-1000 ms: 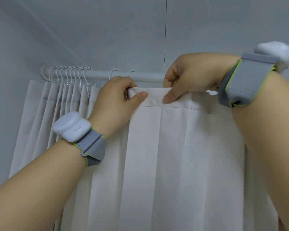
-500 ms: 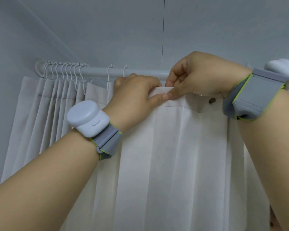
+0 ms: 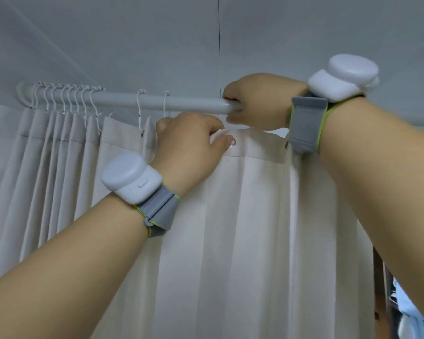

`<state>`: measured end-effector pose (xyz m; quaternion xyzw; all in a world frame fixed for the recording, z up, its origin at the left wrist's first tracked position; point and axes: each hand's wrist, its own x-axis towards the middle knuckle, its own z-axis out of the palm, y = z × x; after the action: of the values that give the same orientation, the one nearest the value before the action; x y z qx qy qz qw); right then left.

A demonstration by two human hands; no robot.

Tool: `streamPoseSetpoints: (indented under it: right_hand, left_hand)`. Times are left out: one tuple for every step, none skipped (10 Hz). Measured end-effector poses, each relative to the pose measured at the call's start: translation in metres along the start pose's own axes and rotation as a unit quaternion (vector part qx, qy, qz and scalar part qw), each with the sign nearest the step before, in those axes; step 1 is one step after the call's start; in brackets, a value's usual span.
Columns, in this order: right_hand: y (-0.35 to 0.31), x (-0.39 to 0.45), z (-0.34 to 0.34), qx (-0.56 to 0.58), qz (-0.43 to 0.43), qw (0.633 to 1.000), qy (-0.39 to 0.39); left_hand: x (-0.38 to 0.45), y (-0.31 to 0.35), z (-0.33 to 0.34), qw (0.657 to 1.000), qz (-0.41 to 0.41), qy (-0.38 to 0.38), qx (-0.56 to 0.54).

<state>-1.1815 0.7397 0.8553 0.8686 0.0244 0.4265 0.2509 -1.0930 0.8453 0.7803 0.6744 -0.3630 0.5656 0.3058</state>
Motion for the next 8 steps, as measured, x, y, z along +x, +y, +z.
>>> streamPoseSetpoints:
  right_hand:
    - [0.012,-0.009,-0.003,-0.023,0.023,0.999,-0.008]
    - [0.022,-0.016,-0.008,-0.058,0.08,0.994,-0.05]
    - [0.027,-0.023,-0.01,-0.075,0.143,0.983,-0.093]
    - [0.034,-0.028,-0.012,-0.07,0.181,0.975,-0.106]
    - [0.037,-0.037,-0.016,-0.062,0.198,0.974,-0.093]
    - [0.044,-0.042,-0.017,-0.066,0.209,0.972,-0.08]
    - [0.047,-0.041,-0.017,-0.088,0.214,0.97,-0.072]
    - [0.05,-0.036,-0.011,-0.112,0.205,0.97,-0.068]
  left_hand:
    - [-0.001,0.005,0.004,0.999,0.006,0.026,0.041]
    - [0.0,0.009,0.01,0.998,0.015,0.028,0.054]
    - [0.004,0.015,0.018,0.996,0.007,0.011,0.088]
    - [0.006,0.023,0.024,0.993,-0.001,0.001,0.116]
    - [0.006,0.024,0.027,0.993,-0.002,-0.005,0.117]
    - [0.007,0.026,0.031,0.993,0.003,-0.01,0.115]
    - [0.007,0.028,0.031,0.994,0.005,-0.011,0.111]
    - [0.005,0.029,0.031,0.995,0.007,-0.012,0.101]
